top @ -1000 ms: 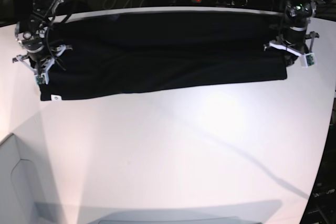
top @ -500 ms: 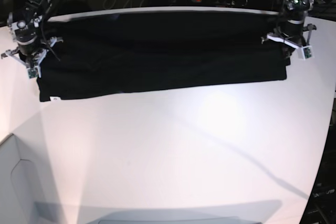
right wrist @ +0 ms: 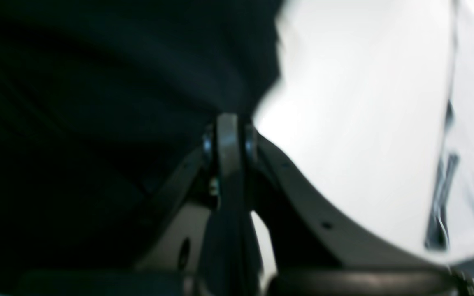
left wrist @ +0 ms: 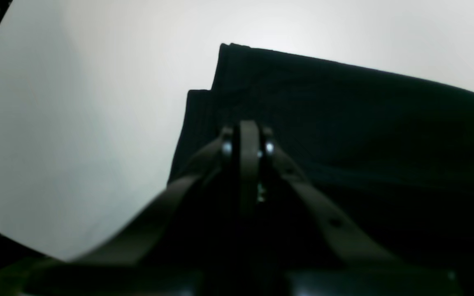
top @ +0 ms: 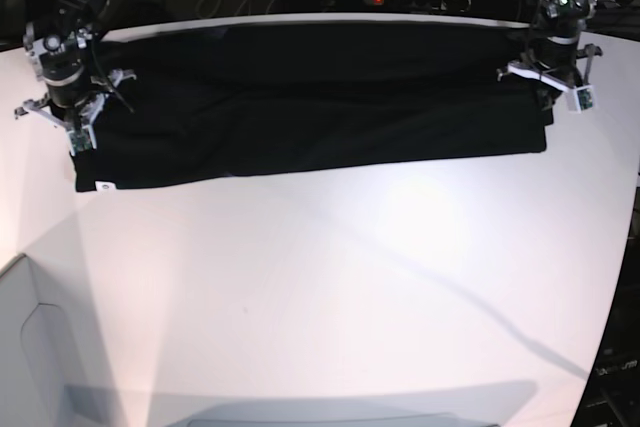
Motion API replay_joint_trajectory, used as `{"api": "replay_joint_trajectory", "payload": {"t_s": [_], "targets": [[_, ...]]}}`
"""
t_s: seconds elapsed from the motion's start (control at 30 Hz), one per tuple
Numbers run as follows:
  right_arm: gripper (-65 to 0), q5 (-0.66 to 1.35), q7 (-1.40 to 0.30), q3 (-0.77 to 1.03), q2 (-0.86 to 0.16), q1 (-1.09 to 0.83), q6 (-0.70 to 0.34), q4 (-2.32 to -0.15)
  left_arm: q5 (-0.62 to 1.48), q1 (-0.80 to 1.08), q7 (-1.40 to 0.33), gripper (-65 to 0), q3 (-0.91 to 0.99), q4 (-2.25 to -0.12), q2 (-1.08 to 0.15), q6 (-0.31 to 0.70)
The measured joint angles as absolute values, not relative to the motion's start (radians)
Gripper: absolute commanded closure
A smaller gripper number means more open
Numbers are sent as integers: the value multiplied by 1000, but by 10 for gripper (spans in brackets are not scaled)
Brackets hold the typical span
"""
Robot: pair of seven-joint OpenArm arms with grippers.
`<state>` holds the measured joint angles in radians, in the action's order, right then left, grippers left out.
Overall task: Fold the T-shirt properly
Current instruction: 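Hold the strip ends with both grippers and smooth the fold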
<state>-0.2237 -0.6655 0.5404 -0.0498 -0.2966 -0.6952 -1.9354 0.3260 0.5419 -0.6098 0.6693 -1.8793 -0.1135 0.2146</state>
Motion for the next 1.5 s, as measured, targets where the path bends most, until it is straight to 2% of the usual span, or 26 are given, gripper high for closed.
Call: {"api": "replay_joint_trajectory", "payload": {"t_s": [0.23, 0.3, 0.6, 0.73, 0.8, 1.0, 1.13, 1.5], "targets": [[-247, -233, -669, 520, -55, -213, -695, -1846, 322, 540, -609, 0, 671, -1878, -113, 215], [-265, -232, -664, 519, -65, -202, -695, -1803, 323, 540, -608, 0, 671, -1878, -113, 215], [-269, -229, -649, 518, -64, -203, -695, -1689, 322, 539, -606, 0, 672, -1876, -113, 215], [-264, -228, -642, 521, -66, -170, -694, -1655, 322, 537, -606, 0, 672, -1876, -113, 214], [-236, -220, -643, 516, -75, -170, -694, -1655, 323, 536, -606, 0, 672, -1875, -113, 214], [0, -225, -656, 516, -80, -160, -695, -1648, 322, 534, -606, 0, 672, -1875, -113, 214], [0, -229, -659, 517, -80, -151, -695, -1660, 323, 534, -606, 0, 672, -1875, -113, 214], [0, -232, -671, 521, -80, -216, -695, -1872, 326, 538, -609, 0, 672, -1882, -113, 214]]}}
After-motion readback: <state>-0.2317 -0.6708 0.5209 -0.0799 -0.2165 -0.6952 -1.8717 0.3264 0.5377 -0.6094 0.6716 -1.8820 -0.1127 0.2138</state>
